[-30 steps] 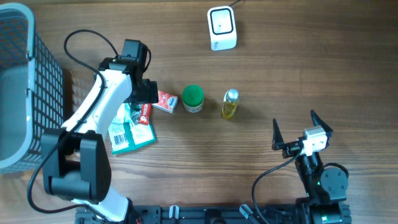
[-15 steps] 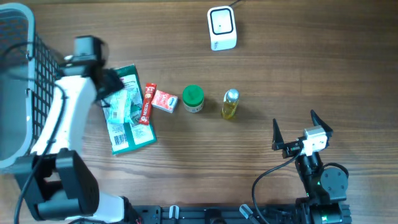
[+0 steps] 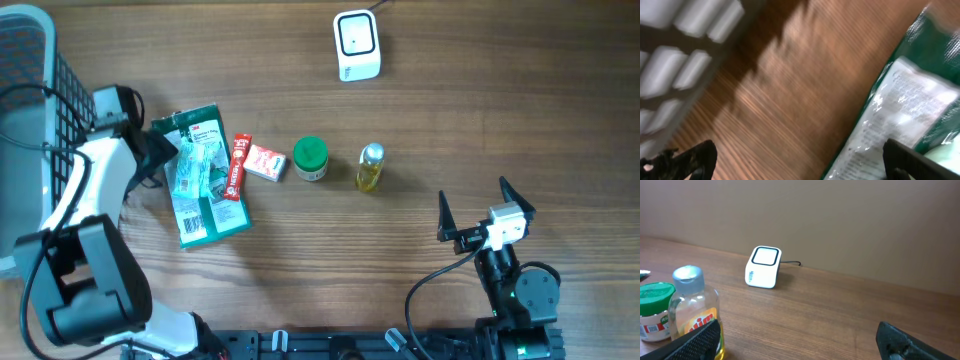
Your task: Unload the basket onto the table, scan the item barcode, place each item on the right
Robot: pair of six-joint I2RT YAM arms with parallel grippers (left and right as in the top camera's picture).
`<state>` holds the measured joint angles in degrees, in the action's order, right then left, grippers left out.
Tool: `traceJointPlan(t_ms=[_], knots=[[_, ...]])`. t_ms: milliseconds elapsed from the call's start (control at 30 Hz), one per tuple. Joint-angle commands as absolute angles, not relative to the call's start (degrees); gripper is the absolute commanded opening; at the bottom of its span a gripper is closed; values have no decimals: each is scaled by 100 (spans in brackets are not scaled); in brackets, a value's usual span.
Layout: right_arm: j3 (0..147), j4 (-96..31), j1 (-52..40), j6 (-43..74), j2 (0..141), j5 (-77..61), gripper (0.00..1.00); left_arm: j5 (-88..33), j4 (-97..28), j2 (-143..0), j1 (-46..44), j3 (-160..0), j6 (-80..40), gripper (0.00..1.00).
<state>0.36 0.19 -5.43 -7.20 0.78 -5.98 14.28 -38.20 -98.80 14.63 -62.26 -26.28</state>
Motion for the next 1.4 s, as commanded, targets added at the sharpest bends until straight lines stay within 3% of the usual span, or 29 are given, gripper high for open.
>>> traceJointPlan(t_ms=[0, 433, 600, 767, 833, 867, 933, 1367], knots=[[30, 36, -539, -751, 27, -648, 99, 729, -3275, -10090, 1527, -5645, -2724, 100], [30, 36, -539, -751, 27, -650, 100, -854, -2884, -10103, 1511, -5415, -1968, 100], [30, 36, -539, -749, 27, -648, 100, -532, -2783, -10068, 1551, -5439, -1820, 96], [30, 36, -539, -751, 27, -648, 100, 45, -2781, -9883, 1763, -5594, -1828, 77], [30, 36, -539, -751, 27, -650, 100, 150, -2775, -9786, 1894, -5621, -1844, 49], [30, 36, -539, -751, 27, -648, 100, 163, -2775, -9780, 1946, -5621, -1841, 25], [30, 36, -539, -753, 27, -648, 100, 176, -2779, -9802, 2034, -5621, -1841, 4], [30, 36, -539, -751, 27, -650, 100, 99, -2429, -10735, 1905, -5618, -1627, 4]])
